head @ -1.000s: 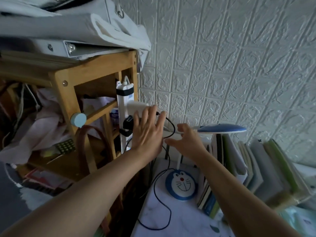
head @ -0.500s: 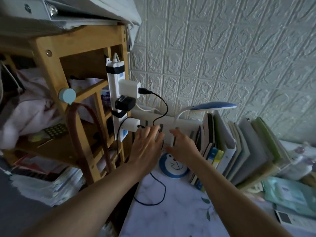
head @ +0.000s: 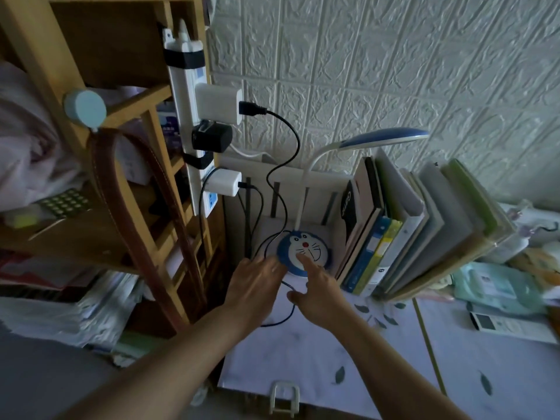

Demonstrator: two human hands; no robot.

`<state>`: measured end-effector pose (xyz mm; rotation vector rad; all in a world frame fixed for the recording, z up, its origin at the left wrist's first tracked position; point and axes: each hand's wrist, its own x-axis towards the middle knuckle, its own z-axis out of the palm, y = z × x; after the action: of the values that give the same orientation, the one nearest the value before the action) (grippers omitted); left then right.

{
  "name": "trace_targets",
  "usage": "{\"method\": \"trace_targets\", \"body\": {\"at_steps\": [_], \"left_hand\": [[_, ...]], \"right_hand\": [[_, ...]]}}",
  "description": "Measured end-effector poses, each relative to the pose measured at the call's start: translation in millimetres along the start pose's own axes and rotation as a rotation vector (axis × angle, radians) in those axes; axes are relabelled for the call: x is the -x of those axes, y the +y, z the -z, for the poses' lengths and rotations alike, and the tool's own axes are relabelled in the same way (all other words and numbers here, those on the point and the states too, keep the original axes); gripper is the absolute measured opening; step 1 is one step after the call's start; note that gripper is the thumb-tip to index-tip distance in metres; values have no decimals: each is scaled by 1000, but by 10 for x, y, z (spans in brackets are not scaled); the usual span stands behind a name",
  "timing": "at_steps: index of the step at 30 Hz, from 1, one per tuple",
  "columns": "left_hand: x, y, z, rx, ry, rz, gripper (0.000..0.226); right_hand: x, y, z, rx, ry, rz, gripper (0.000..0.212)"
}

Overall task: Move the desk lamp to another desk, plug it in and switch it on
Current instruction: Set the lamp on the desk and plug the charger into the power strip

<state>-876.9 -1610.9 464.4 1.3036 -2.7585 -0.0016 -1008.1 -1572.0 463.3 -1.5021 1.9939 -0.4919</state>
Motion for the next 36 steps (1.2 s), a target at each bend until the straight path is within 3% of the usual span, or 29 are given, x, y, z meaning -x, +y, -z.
{"method": "trace_targets", "body": {"at_steps": [11,18,22,27,33,36], "left_hand": [[18,-198,-210,-29,-118,164,28],[53,-446,-250,-145,-121,226,35],[29,-570,-202,-182,-70,240,36],[-71,-689,-108,-196,-22,198,36],[25,-670,-273,-166,-72,225,38],[83,-654,-386,-136,-104,252,37]], "right_hand": [[-187,13,-574,-43,-134,-11,49],[-420,-206,-855,-38,-184,46,46],[-521,-352,-933,-83,-156,139,44],[-599,-511,-1021,-272,-92,166,25],[-607,-366,-1094,-178,-307,40,39],[-603,-220,-1016,-125,-297,0,52]]}}
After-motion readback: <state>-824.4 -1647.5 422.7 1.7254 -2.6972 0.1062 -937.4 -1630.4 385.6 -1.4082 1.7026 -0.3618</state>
